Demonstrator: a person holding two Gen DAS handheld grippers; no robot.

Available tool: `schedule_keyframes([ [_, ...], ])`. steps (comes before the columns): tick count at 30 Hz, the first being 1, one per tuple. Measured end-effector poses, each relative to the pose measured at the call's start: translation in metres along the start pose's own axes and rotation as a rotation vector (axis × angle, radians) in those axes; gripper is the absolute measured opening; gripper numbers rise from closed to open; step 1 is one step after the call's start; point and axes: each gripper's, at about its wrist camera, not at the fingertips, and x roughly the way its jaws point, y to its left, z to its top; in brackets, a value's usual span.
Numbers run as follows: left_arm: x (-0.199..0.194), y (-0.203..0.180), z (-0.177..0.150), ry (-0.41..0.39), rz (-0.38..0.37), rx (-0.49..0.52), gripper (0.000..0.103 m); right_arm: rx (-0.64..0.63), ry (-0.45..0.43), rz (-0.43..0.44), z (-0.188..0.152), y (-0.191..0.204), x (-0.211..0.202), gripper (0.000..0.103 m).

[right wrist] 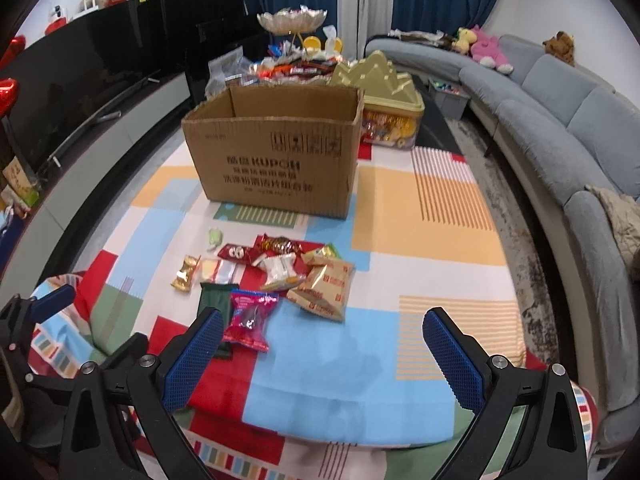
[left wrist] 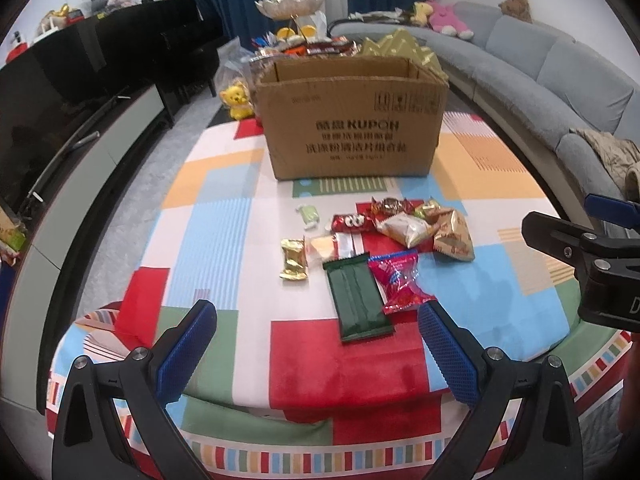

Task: Organize snacks
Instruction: 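Lower the left tool onto the dark green bar while the right tool lowers onto the Fortune Biscuits bag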

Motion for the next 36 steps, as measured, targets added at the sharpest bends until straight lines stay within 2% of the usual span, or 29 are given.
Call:
schedule_keyframes([
  [13,0.05,-0.003,0.001,0.094,-0.002,-0.037,0.099,0.001,0.058,-0.011,0.011,-0.003,0.04,0.101],
  [19,0.068,0.003,0.007,0.108,0.007,-0.083,0.098,-0.003,0.081,-0.023,0.013,-0.005,0.059,0.101],
  [27,0.091,-0.002,0.014,0.15,-0.022,-0.119,0.098,0.006,0.115,-0.032,0.023,-0.013,0.086,0.101],
  [36,0.121,-0.01,0.011,0.241,-0.017,-0.118,0.085,0.005,0.183,-0.047,0.025,-0.02,0.117,0.101],
])
